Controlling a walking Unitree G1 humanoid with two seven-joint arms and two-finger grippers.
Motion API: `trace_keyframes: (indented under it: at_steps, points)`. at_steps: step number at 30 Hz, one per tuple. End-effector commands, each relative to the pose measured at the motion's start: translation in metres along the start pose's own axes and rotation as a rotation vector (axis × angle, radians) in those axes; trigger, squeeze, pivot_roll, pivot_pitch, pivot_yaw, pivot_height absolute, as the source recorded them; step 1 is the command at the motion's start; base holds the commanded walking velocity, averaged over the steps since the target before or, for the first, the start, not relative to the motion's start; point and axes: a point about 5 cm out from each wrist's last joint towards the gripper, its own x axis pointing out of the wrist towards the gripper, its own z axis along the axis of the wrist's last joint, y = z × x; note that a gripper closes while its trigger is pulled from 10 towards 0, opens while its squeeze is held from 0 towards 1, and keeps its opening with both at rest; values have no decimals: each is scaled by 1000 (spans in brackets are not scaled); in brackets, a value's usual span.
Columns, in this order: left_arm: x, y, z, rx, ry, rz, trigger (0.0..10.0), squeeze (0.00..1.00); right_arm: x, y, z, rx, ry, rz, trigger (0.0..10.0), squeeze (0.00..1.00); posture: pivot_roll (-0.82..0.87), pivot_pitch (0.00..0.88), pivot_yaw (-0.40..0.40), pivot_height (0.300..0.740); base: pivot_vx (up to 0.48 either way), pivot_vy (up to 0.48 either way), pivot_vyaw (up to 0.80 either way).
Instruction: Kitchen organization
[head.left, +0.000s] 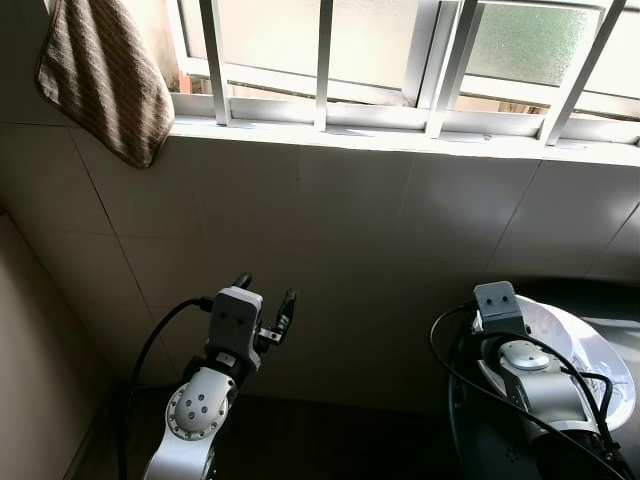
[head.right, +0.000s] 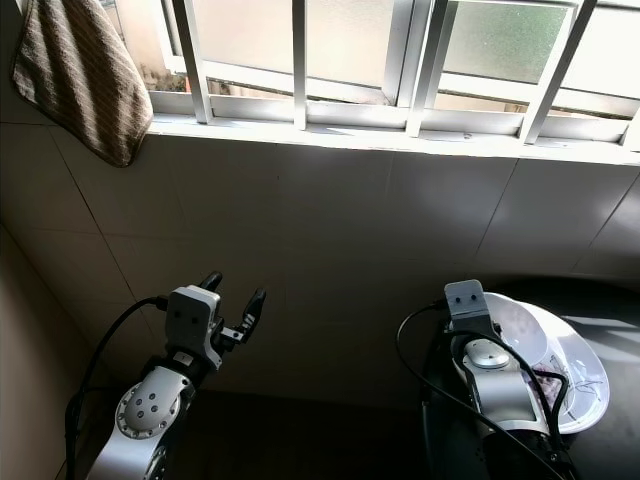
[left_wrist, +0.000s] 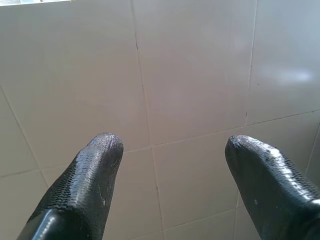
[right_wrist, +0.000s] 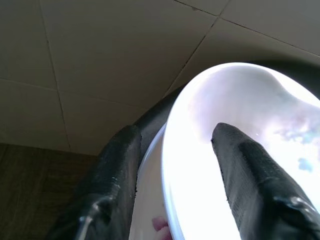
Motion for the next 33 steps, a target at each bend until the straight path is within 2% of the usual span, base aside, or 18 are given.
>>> trace_keyframes:
  at_steps: [1, 13, 25, 27, 29, 30, 33]
  points:
    - [1, -2, 0, 7, 5, -3, 10000, 0, 0, -8, 5, 34, -11, -41, 0, 0, -12, 0, -59, 740, 0, 0, 0]
    - [1, -4, -1, 12, 9, -7, 10000, 0, -4, -3, 11, 78, -30, -21, 0, 0, -16, 0, -62, 740, 0, 0, 0]
    - [0, -6, -3, 10, 15, -8, 10000, 0, -8, -3, 17, 76, -45, -27, 0, 0, -21, 0, -64, 740, 0, 0, 0]
    - [0, -6, -3, 9, 16, -6, 10000, 0, -11, -4, 23, 4, -85, -53, 0, 0, -23, 0, -63, 740, 0, 0, 0]
    - [0, -6, -3, 9, 16, -6, 10000, 0, -12, -5, 25, -21, -99, -64, 0, 0, -23, 0, -63, 740, 0, 0, 0]
    - [0, -6, -3, 8, 16, -5, 10000, 0, -14, -6, 31, -77, -137, -87, 0, 0, -24, 0, -64, 740, 0, 0, 0]
    - [1, -6, -3, 4, 14, -3, 10000, 0, -19, -7, 42, -171, -212, -136, 0, 0, -26, 0, -65, 740, 0, 0, 0]
